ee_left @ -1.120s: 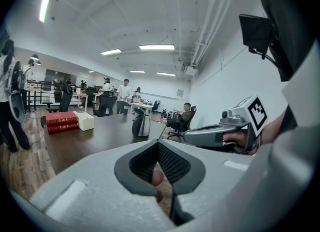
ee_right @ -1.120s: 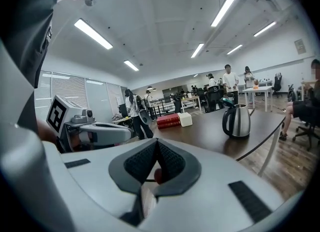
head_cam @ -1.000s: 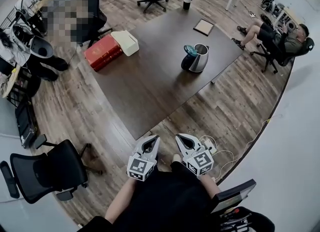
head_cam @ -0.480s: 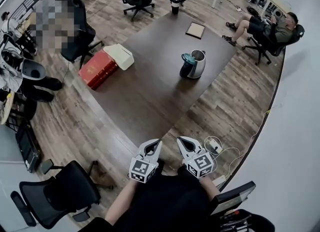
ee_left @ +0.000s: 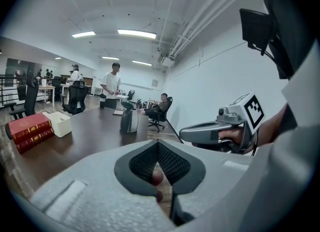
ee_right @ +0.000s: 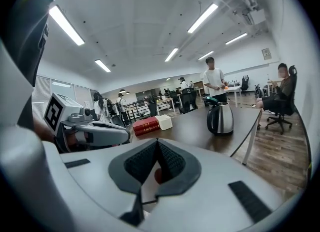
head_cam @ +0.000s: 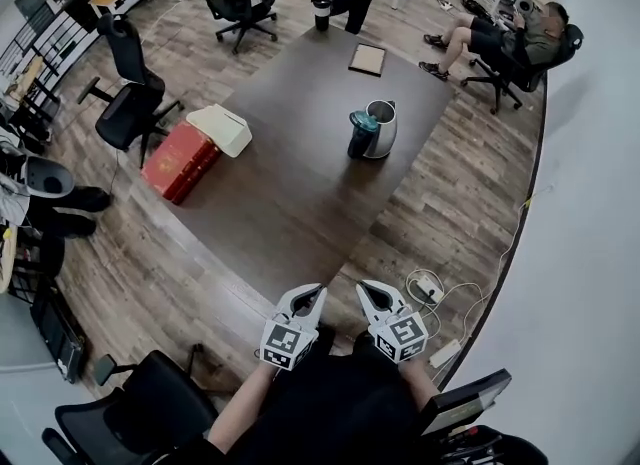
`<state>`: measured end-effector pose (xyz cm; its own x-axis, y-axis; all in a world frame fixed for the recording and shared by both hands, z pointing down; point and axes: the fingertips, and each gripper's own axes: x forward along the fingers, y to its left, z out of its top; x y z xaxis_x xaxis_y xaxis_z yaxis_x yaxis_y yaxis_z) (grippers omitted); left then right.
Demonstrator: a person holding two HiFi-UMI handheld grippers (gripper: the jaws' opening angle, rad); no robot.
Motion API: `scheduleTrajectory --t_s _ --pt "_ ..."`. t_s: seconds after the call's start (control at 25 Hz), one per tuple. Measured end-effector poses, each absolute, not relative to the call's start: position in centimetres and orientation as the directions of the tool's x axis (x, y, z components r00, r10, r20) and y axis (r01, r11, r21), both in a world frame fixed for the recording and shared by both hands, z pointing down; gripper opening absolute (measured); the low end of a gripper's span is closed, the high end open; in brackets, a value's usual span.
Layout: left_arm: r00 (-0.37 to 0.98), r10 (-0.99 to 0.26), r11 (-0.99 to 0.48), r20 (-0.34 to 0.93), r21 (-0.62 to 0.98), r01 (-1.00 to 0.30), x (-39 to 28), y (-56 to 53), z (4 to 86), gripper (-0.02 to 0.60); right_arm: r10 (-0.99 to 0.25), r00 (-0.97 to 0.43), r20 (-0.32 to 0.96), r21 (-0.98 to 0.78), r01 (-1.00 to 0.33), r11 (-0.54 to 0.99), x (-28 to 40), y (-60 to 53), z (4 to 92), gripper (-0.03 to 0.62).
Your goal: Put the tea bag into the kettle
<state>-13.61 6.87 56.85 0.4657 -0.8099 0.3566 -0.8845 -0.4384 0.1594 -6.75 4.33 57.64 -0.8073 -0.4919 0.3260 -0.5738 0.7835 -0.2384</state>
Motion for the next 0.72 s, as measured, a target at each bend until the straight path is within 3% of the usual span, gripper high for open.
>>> scheduleTrajectory --t_s 0.72 --pt "0.535 -0.78 -0.515 0.324 0.152 -0.844 -14.8 4.7 55.5 0.002 -0.564 -0.767 0.306 -0.2 -0.631 0.75 -9.0 2.5 56.8 0.006"
